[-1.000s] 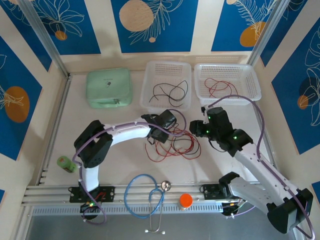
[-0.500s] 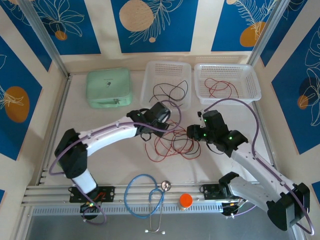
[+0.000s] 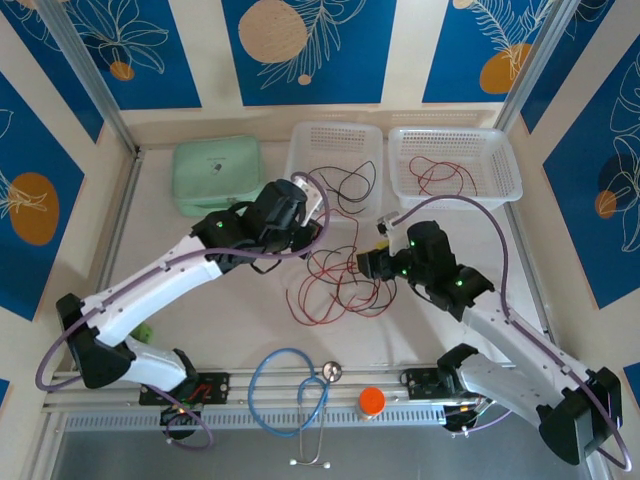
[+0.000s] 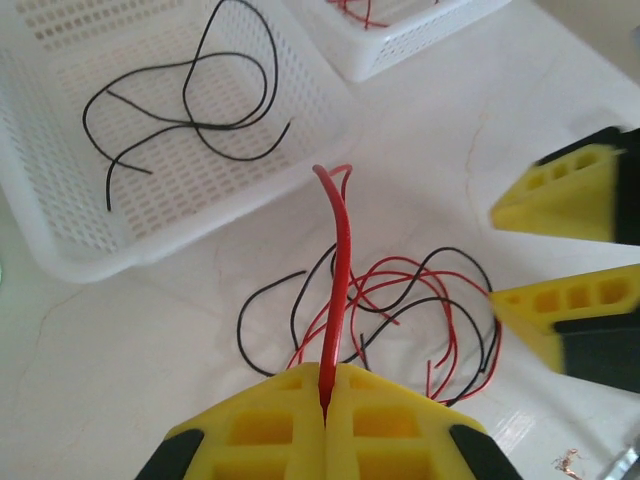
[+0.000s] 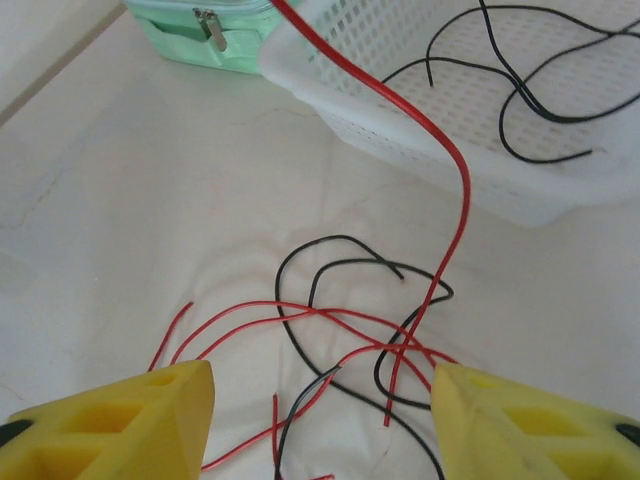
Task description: Untangle the cables
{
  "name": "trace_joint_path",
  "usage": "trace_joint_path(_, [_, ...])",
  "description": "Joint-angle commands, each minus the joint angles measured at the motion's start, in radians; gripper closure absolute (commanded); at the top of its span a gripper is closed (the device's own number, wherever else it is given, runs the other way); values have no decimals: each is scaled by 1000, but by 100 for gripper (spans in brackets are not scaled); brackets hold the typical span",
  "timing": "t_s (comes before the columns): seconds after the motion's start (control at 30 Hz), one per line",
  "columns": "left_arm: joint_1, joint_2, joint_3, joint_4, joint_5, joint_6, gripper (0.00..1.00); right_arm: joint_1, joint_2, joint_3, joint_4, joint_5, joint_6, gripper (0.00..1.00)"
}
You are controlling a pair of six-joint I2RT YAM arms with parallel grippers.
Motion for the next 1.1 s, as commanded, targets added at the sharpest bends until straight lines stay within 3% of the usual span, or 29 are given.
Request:
trace_joint_path(0.0, [-8, -30, 54, -23, 54, 17, 100, 24, 47, 15, 99, 16, -101, 37])
trace_joint_path(0.4, [-11, -74, 118, -44, 90, 19, 100, 41, 122, 55, 253, 264, -201, 37])
trace_joint_path(0.63, [-13, -80, 125, -42, 117, 7, 100, 9, 150, 112, 309, 155, -250, 37])
trace_joint_path(0.83, [-18, -88, 129, -40, 131, 3, 100, 11, 226, 199, 335, 157, -281, 41])
trace_joint_path(0.9, [-19, -91, 126, -40, 128, 3, 100, 13, 240, 220, 330, 160, -280, 47])
trace_joint_path(1.07, [-20, -104, 100, -36, 95, 4, 96, 14, 228, 243, 314, 176, -261, 83])
